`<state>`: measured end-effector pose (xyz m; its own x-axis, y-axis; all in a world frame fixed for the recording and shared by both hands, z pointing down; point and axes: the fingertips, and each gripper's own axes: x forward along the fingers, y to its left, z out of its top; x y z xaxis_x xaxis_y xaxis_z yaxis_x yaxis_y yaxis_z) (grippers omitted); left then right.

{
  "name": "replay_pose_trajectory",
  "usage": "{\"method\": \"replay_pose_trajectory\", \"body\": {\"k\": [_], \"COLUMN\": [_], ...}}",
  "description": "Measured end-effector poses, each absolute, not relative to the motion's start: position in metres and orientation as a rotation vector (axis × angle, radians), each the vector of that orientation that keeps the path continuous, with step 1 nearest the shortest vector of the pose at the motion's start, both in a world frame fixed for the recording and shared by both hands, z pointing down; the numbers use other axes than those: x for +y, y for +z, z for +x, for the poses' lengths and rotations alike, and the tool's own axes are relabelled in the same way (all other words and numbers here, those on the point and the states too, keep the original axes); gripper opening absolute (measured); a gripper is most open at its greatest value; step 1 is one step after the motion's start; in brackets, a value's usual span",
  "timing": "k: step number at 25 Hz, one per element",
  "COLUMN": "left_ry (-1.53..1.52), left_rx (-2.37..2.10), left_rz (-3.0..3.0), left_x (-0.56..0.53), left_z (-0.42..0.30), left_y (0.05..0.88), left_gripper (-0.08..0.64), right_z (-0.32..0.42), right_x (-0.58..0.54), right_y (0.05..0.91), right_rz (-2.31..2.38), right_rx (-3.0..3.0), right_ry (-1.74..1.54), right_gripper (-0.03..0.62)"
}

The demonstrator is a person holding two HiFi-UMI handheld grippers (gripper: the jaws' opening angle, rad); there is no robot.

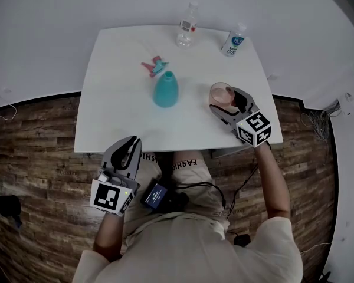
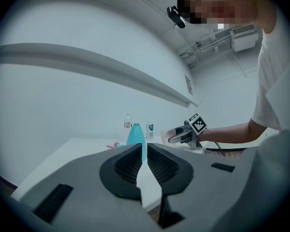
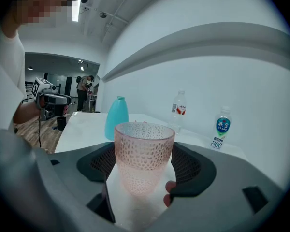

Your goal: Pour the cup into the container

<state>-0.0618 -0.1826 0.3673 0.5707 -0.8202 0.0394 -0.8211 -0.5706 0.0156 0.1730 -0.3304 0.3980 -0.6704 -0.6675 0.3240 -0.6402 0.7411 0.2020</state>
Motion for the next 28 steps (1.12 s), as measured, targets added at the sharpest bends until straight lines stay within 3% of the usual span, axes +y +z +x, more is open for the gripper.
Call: {"method": "replay_pose_trajectory", "body": {"k": [28], "left_ry": [0.092], "left_rx": [-1.437], "left_rz": [2.788], "left_x": [-0.182], "left_z": [-0.066], "left_y": [0.363], "left_gripper": [0.027], "right_z": [0.145], "right_x": [-0.333], "right_y": [0.361], "right_rz": [0.96], "right_rx": [-2.569], "right_ry": [-0.151], "right_gripper": [0.357]}}
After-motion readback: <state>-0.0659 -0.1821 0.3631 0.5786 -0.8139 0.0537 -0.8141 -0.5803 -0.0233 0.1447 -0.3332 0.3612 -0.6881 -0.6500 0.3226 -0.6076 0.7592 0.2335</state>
